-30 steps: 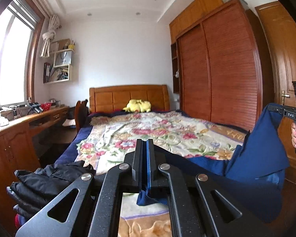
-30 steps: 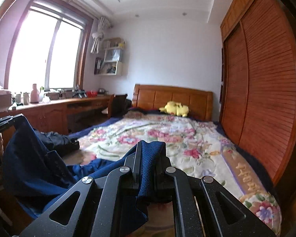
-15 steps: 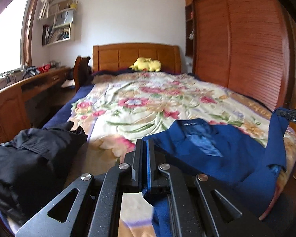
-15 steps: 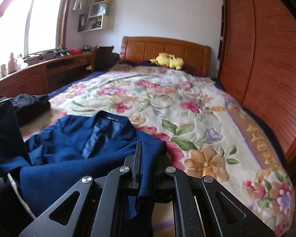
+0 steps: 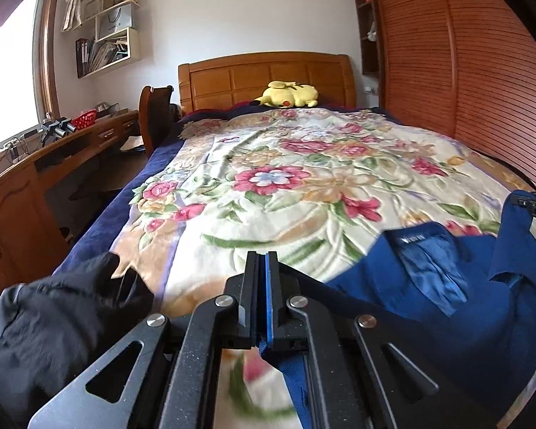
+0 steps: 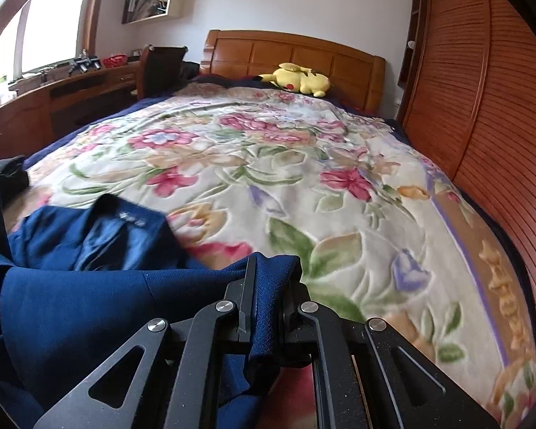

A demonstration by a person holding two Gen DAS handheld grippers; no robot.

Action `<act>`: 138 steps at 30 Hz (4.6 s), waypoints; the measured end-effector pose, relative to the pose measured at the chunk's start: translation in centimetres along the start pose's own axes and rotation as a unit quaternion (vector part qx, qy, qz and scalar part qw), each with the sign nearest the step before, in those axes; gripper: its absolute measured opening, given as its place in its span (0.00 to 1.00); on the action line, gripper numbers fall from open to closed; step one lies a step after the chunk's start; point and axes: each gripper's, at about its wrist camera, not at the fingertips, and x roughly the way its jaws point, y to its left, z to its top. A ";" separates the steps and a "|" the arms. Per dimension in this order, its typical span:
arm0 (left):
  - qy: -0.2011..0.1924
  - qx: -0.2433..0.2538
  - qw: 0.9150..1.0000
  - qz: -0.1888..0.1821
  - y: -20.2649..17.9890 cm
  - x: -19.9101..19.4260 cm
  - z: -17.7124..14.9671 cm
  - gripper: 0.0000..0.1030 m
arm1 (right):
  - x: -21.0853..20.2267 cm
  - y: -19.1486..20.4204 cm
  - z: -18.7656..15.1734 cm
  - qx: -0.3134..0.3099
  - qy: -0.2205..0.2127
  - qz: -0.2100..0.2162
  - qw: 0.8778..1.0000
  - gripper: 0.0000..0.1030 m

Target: Fold large clothes

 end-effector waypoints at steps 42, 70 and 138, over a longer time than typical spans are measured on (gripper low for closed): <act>0.033 0.047 0.997 -0.048 -2.9 -7.3 -6.5 0.71 | -9.3 2.7 -8.5 0.007 0.053 0.046 0.997 0.66; 0.086 0.017 0.993 -0.084 -3.8 -5.6 -11.3 0.53 | -8.3 1.8 -12.4 0.091 0.080 0.072 0.990 0.76; -0.037 -0.025 0.996 -0.075 -5.2 -16.5 -17.9 0.11 | -6.6 19.5 0.1 -0.175 0.095 0.144 0.969 0.46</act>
